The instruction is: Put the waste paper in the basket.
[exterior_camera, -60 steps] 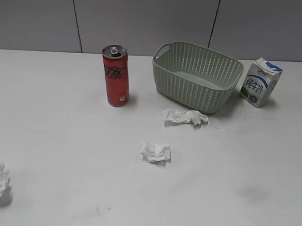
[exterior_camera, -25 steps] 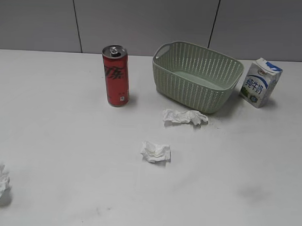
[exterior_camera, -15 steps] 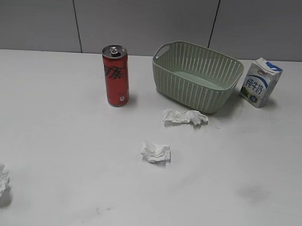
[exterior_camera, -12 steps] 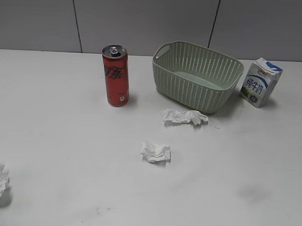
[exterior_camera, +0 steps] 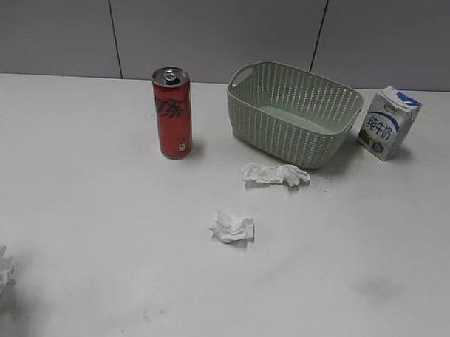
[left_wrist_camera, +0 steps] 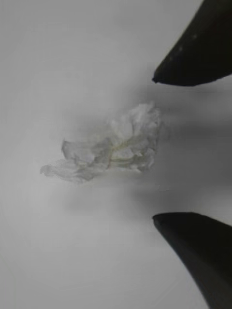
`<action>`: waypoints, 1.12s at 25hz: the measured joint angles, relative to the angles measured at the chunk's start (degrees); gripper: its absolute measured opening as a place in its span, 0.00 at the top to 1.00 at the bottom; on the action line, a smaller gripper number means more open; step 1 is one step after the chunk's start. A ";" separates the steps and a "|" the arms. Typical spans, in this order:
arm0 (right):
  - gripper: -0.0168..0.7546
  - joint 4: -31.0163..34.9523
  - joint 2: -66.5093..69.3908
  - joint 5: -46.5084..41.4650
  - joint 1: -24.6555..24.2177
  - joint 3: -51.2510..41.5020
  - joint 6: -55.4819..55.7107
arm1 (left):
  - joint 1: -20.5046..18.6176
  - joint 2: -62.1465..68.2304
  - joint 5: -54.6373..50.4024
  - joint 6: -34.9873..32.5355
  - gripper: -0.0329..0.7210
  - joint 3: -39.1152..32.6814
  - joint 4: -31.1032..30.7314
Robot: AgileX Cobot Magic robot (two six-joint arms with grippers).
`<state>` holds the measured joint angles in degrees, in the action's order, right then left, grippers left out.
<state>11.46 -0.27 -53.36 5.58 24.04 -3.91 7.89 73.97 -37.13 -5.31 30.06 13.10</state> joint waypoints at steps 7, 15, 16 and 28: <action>0.22 0.00 0.00 0.00 0.00 0.00 0.00 | 0.70 14.27 5.90 -0.05 0.17 1.80 -1.43; 0.22 0.00 0.00 0.00 0.00 0.00 0.00 | 0.70 17.93 8.42 -0.05 0.20 2.45 -1.43; 0.22 0.00 0.00 0.00 0.00 0.00 0.00 | 0.70 17.93 8.48 -0.05 0.22 2.45 -1.37; 0.22 -0.05 0.00 0.00 0.00 0.00 0.04 | 0.83 17.93 9.21 -0.05 0.93 5.21 -1.24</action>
<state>11.41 -0.27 -53.36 5.58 24.04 -3.87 8.72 91.90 -27.92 -5.36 35.27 11.86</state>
